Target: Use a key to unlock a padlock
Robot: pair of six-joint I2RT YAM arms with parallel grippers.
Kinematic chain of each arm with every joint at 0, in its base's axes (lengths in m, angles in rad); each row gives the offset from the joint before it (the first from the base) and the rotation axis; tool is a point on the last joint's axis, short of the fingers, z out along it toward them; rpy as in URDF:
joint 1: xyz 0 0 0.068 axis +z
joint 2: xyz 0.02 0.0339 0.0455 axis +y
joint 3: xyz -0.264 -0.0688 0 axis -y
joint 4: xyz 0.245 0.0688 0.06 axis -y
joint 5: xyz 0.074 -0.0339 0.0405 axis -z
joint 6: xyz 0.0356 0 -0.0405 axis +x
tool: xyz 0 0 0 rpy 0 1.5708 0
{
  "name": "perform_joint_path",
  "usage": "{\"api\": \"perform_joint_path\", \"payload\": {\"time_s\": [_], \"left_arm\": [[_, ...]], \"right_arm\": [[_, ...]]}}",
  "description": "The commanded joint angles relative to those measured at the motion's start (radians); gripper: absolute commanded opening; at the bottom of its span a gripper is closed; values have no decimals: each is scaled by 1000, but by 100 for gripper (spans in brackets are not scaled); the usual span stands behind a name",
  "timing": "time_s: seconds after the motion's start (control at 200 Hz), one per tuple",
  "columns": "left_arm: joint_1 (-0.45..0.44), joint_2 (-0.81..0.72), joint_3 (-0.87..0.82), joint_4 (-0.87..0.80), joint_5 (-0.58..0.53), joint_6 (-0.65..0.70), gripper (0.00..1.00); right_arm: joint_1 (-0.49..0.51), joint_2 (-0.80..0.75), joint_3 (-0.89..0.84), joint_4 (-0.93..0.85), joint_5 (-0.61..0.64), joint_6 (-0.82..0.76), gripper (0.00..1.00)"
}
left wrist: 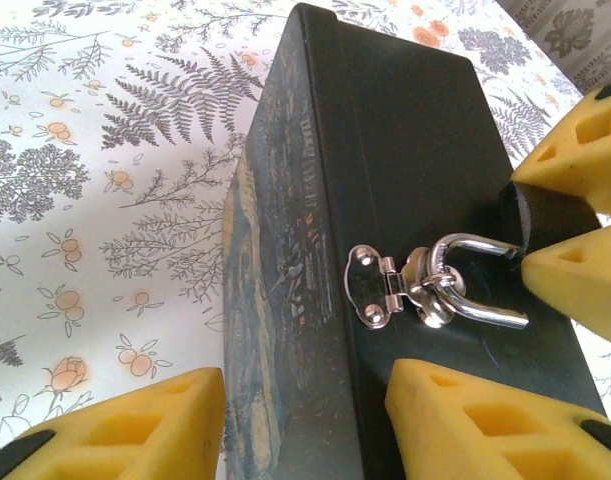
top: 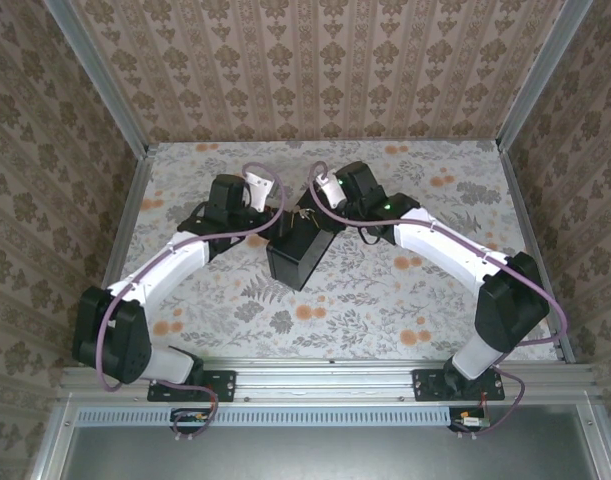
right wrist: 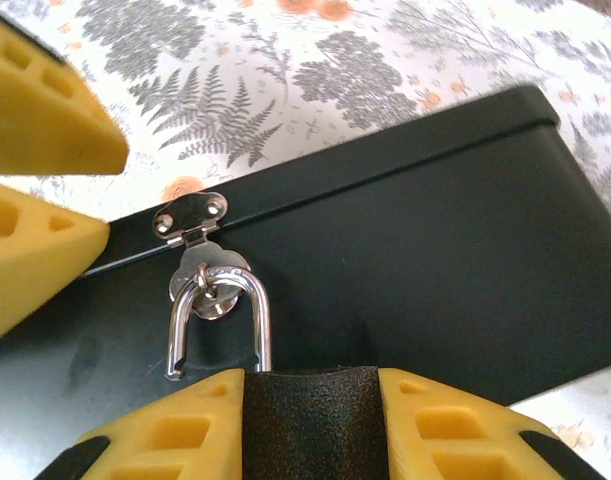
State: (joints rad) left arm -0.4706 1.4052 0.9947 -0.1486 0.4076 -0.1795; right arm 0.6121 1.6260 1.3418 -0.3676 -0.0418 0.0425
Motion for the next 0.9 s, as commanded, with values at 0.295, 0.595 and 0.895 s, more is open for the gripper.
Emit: {"api": "perform_joint_path", "payload": {"time_s": [0.295,0.595,0.895], "left_arm": [[-51,46,-22,-60,131,-110,50],[-51,49,-33,-52,166,-110,49],[-50,55,-49,-45,180,-109,48]], "right_arm": [[48,79,39,146,294,416,0],[81,149,67,260,401,610,0],[87,259,161,269,508,719,0]]}}
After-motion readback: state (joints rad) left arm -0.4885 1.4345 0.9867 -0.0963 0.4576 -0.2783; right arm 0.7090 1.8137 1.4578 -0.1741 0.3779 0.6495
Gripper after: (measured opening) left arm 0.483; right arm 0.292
